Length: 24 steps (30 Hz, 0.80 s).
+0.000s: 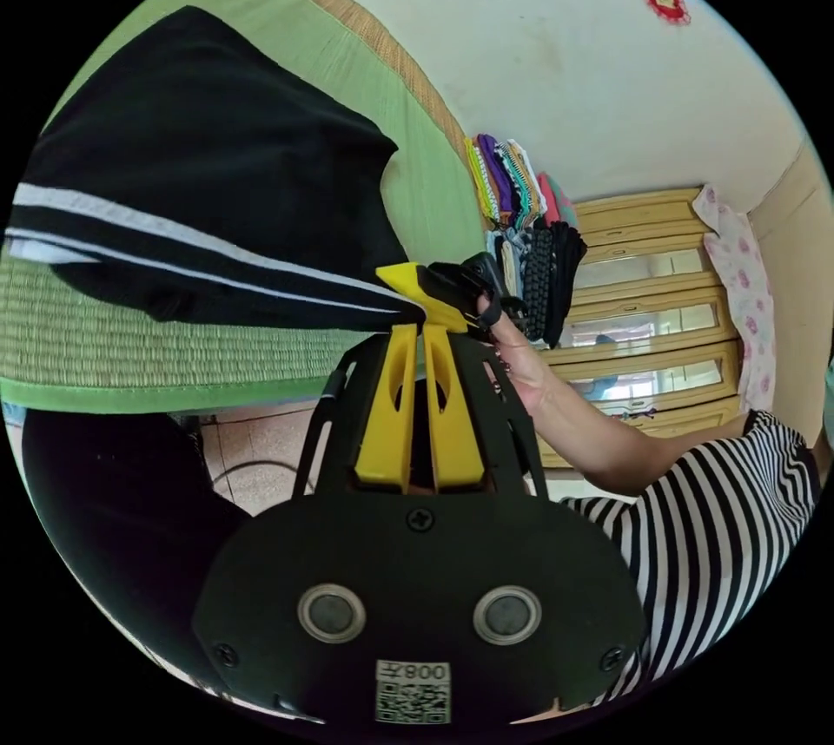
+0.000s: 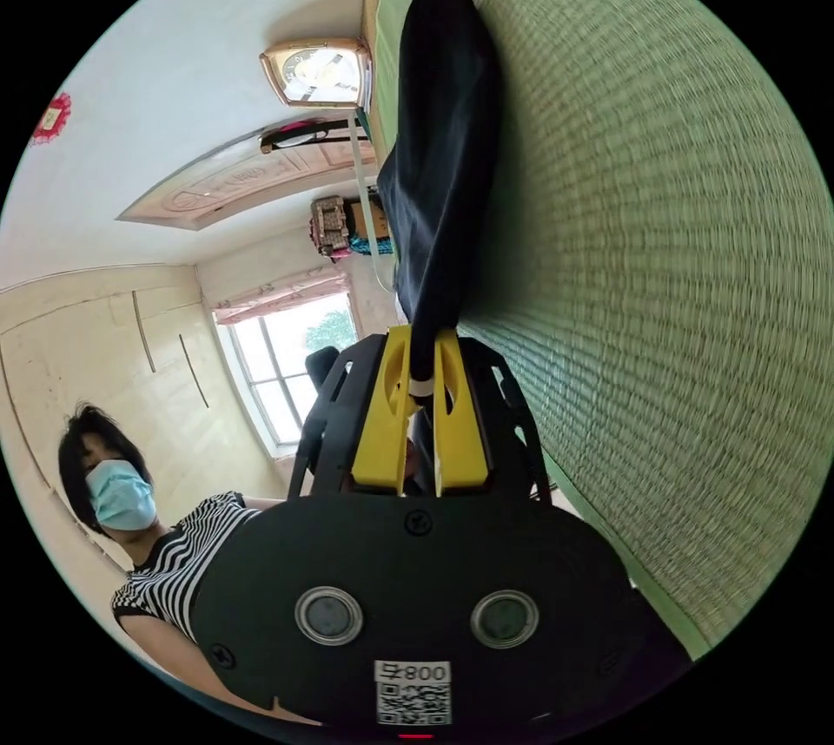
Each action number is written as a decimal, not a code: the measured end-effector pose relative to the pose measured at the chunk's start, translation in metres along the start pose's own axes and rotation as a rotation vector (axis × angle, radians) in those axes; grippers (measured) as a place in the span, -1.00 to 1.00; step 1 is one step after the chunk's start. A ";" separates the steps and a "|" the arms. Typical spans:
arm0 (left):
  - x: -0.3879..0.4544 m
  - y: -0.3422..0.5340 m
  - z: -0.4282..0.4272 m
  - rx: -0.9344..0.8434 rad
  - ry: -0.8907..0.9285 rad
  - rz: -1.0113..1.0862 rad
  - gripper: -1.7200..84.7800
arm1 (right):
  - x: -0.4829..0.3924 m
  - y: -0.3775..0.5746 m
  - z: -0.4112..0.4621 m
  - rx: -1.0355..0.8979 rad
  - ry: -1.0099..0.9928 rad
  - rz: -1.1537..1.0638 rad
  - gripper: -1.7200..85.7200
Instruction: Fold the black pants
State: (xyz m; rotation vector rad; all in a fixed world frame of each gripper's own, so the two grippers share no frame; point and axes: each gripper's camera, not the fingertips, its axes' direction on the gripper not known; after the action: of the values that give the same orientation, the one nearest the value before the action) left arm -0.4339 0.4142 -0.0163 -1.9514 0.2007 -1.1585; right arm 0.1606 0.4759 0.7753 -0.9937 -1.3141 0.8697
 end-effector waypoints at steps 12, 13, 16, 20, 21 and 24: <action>-0.115 0.028 -0.117 0.475 0.283 -0.411 -0.74 | -0.081 -0.009 0.004 -0.020 0.006 -0.137 -0.92; -0.121 0.029 -0.120 0.495 0.292 -0.434 -0.73 | -0.084 -0.010 0.005 -0.023 0.012 -0.142 -0.92; -0.145 0.028 -0.130 0.574 0.369 -0.535 -0.70 | -0.096 -0.010 0.009 -0.025 0.024 -0.152 -0.93; -0.167 0.016 -0.132 0.592 0.399 -0.622 -0.66 | -0.104 -0.004 0.013 -0.018 0.031 -0.154 -0.93; -0.171 0.013 -0.132 0.608 0.415 -0.640 -0.66 | -0.105 -0.002 0.015 -0.017 0.031 -0.153 -0.93; -0.177 0.001 -0.132 0.636 0.426 -0.650 -0.64 | -0.107 0.006 0.018 -0.015 0.036 -0.151 -0.93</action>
State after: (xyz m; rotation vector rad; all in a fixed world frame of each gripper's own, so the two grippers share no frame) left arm -0.6366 0.4272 -0.1030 -1.2020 -0.5649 -1.7817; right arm 0.1345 0.3804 0.7315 -0.9049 -1.3485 0.7252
